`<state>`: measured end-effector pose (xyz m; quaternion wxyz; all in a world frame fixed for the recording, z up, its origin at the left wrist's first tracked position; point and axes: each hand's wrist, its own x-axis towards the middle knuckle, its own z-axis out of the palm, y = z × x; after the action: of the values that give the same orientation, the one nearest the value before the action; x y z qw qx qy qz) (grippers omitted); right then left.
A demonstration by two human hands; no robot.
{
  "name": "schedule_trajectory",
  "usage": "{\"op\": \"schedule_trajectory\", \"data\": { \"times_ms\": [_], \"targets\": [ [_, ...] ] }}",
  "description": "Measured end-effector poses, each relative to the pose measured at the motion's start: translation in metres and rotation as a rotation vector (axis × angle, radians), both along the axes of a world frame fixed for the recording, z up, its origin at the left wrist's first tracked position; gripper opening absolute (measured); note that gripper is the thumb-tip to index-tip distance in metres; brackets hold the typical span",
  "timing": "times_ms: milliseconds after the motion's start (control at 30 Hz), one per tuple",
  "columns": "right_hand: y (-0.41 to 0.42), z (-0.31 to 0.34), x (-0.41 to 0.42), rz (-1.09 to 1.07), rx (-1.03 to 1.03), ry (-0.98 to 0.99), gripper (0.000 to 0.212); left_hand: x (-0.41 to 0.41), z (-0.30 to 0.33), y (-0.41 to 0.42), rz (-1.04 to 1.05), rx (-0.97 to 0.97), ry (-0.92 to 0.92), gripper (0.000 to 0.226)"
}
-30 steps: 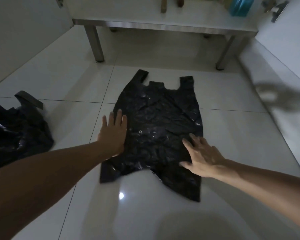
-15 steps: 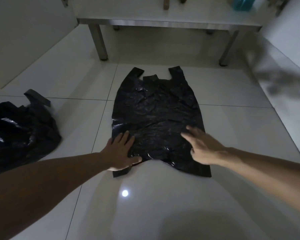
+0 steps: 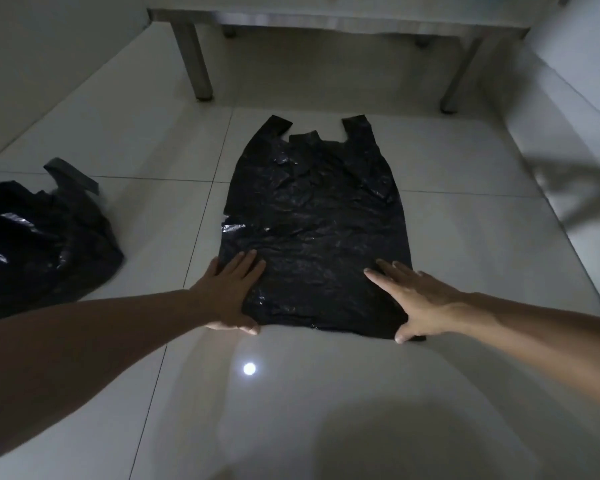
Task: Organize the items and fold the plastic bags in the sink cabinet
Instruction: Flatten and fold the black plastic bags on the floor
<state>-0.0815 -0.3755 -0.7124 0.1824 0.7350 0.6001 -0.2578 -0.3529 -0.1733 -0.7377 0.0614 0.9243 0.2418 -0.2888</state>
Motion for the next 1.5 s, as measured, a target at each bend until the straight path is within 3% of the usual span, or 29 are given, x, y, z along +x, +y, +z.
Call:
{"op": "schedule_trajectory", "data": {
  "times_ms": [133,300,500,700,900,1200,1267,1333,1433,1500],
  "targets": [
    [0.002,0.004,0.003,-0.015,-0.051,-0.078,0.140,-0.004,0.003,0.004,0.042,-0.018,0.064,0.139],
    [0.005,0.009,0.000,-0.053,-0.024,0.007,0.135,-0.006,0.007,0.003,0.053,0.010,-0.054,0.112],
    [0.002,0.007,0.001,0.020,-0.037,-0.075,0.141,-0.008,0.010,0.008,0.016,0.028,0.051,0.133],
    [0.001,0.010,0.005,0.037,-0.041,-0.099,0.148,-0.007,0.014,0.011,-0.043,0.065,0.114,0.141],
    [0.001,0.005,0.006,0.015,0.023,-0.042,0.133,-0.011,0.011,0.009,-0.037,0.072,0.135,0.147],
    [-0.006,-0.004,-0.001,0.117,-0.030,-0.114,0.161,-0.004,0.015,-0.003,-0.164,0.149,0.188,0.160],
    [-0.007,-0.006,0.001,0.074,-0.015,-0.053,0.159,0.002,0.014,-0.009,-0.137,0.131,0.107,0.154],
    [-0.007,-0.006,0.003,0.031,0.014,0.022,0.149,0.006,0.012,-0.013,-0.075,0.097,-0.030,0.132],
    [-0.010,-0.004,0.004,0.035,0.139,0.071,0.117,0.009,0.009,-0.019,-0.129,0.148,-0.129,0.097],
    [-0.009,-0.002,0.004,0.013,0.273,0.058,0.099,0.011,0.010,-0.021,-0.123,0.159,-0.189,0.091]
  ]
}}
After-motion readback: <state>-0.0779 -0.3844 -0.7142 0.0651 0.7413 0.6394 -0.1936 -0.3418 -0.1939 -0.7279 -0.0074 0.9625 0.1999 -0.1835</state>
